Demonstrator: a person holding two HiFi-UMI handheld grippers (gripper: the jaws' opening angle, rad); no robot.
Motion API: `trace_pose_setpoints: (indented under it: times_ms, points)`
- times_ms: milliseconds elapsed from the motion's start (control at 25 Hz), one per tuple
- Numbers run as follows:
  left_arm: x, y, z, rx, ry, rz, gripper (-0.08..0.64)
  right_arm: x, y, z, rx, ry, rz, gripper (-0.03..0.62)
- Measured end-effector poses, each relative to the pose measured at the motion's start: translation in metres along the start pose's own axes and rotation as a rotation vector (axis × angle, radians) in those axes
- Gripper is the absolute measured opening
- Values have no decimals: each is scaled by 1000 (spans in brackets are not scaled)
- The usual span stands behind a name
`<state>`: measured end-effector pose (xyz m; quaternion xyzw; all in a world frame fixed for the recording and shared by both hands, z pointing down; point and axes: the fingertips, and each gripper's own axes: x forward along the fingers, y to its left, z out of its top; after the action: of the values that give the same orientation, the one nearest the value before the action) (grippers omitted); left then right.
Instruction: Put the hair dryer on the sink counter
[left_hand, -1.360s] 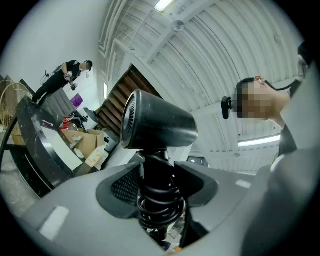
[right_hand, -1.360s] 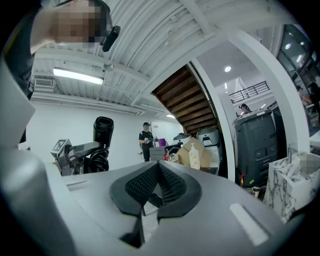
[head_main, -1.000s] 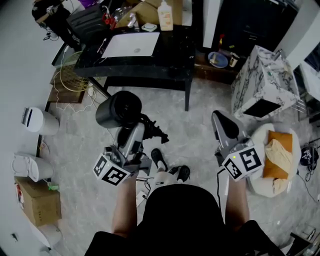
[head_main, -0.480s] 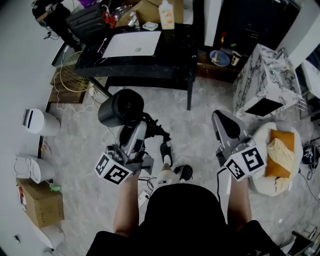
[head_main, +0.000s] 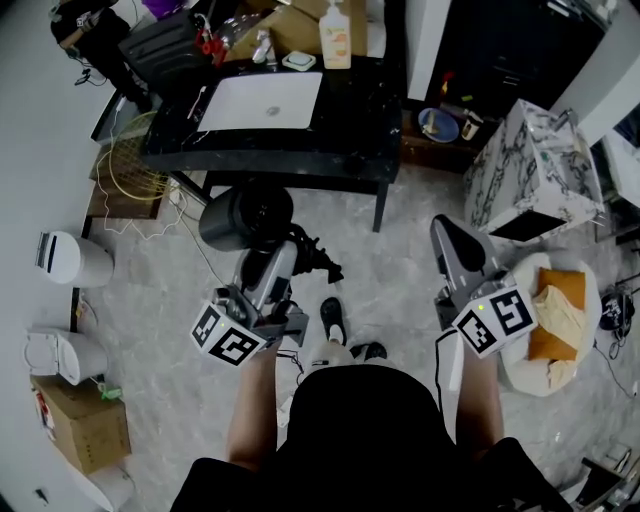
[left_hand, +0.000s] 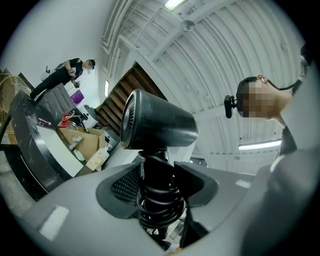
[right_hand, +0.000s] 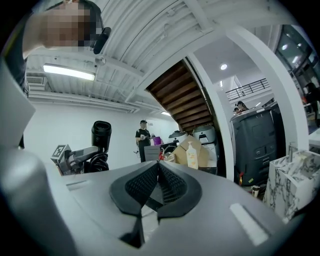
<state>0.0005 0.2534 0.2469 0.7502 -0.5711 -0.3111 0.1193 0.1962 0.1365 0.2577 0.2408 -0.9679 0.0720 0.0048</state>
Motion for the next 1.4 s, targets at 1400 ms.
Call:
trace_pose_setpoints:
  times_ms: [1400]
  points:
    - [105, 154, 11, -105, 195, -119, 209, 150, -46, -3, 41, 16, -198, 9]
